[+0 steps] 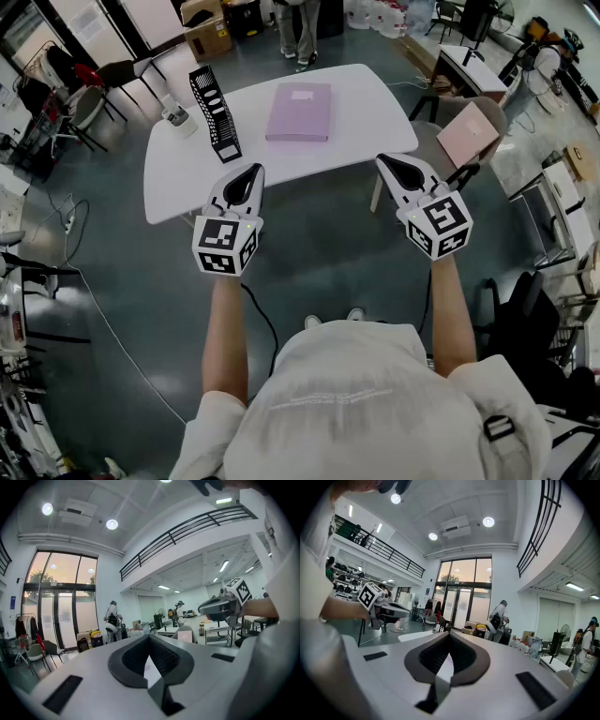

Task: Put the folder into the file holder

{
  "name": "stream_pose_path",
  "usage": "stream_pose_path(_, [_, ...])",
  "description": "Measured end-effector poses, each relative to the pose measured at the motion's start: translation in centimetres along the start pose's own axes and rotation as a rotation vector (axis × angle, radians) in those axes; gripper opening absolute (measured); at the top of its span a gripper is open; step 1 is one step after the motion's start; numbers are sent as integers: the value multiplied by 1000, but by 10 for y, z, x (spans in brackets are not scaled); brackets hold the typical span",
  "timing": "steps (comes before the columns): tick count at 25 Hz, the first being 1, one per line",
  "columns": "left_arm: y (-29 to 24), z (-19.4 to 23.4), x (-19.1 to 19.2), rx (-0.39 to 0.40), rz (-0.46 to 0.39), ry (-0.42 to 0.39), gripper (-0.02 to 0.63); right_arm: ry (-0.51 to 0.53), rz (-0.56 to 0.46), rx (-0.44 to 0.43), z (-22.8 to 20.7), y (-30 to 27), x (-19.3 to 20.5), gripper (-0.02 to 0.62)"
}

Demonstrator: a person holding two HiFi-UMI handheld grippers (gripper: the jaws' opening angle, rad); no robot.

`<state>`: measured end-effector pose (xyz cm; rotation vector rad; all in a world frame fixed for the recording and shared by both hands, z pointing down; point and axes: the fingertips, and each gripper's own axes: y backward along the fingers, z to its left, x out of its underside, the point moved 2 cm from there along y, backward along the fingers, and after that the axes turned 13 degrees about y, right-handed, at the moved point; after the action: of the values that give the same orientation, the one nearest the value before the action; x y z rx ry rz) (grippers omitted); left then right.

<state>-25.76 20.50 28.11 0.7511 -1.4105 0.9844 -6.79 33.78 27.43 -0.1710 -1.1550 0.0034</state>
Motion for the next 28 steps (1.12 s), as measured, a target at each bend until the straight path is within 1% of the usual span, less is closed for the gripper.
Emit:
stream_pose_path(5, [4, 8, 4, -12, 2, -39, 15, -22, -13, 10, 3, -4, -4, 17])
stream_pose_path(9, [9, 13, 8, -1, 10, -57, 15, -56, -16, 45, 4, -6, -4, 17])
stream_pose_path(13, [14, 23, 12, 4, 15, -52, 15, -31, 20, 31, 16, -10, 1, 17])
stream_pose_path(18, [21, 35, 22, 15, 29, -43, 15, -35, 23, 21, 32, -17, -1, 17])
stream_pose_path(28, [34, 58, 37, 23, 46, -26, 15, -44, 43, 55, 52, -26, -5, 17])
